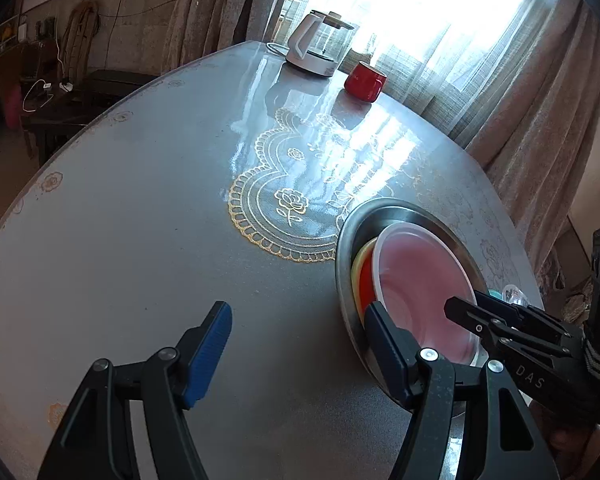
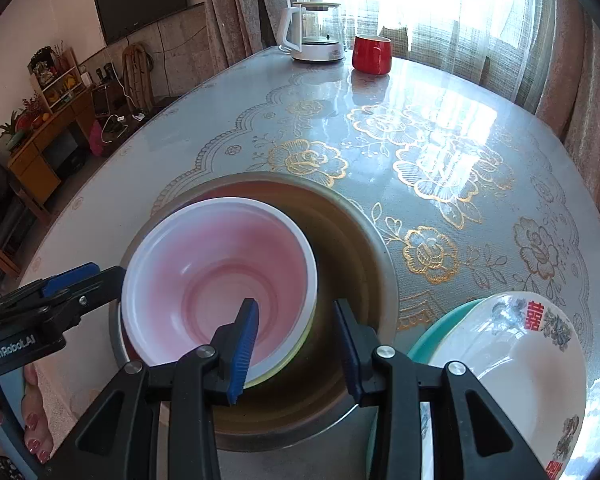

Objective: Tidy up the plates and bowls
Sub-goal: 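Close both grippers on the steel bowl rim and lift the nested bowls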

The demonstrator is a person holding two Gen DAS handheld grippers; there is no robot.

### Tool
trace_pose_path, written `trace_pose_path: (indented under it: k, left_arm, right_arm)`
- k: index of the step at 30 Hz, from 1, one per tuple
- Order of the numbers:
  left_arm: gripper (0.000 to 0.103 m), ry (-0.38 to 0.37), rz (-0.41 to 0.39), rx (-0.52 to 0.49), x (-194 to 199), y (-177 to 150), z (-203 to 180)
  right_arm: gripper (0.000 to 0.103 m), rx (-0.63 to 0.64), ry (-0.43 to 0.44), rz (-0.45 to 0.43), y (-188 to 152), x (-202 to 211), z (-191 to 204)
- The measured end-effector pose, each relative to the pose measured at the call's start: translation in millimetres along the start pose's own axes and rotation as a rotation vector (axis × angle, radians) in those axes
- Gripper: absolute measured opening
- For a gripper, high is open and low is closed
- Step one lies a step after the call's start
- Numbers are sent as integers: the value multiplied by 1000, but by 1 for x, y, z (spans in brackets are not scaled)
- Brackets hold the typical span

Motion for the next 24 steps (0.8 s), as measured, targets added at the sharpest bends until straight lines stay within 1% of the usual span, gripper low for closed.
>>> trace_pose_path:
  k: [3, 8, 12, 15, 20, 22, 24]
  left_arm:
    - [69, 3, 1, -3, -1, -2, 0]
    - [70, 0, 5, 13, -3, -1, 1]
    - [70, 5, 4, 10, -5, -1, 0]
    - [70, -4, 10, 14, -10, -2, -1]
    - [68, -12, -9, 23, -14, 5, -5]
    - [66, -21, -7, 18, -15, 6, -7]
    - [66, -43, -2, 24, -13, 7, -7]
  right_arm:
    - [38, 8, -34, -4, 8, -7, -8]
    - [38, -16, -24, -26, 23, -13, -12]
    - [38, -29, -21, -46, 28, -11, -10]
    - [38, -70, 38, -86, 28, 5, -14]
    - [38, -185, 58, -158, 31, 35, -45]
    - [39, -215, 67, -167, 29, 42, -55]
    - [39, -235, 90, -148, 25, 42, -62]
Point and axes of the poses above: each gripper's, at about its wrist camera, not at the fingertips, and x roughly against the way its jaws point, z to its left, y to its top, the point moved 10 cm from there along -x, roughly the way its jaws point, and after that the axes turned 1 degree about -x, right-handed, at the moved point
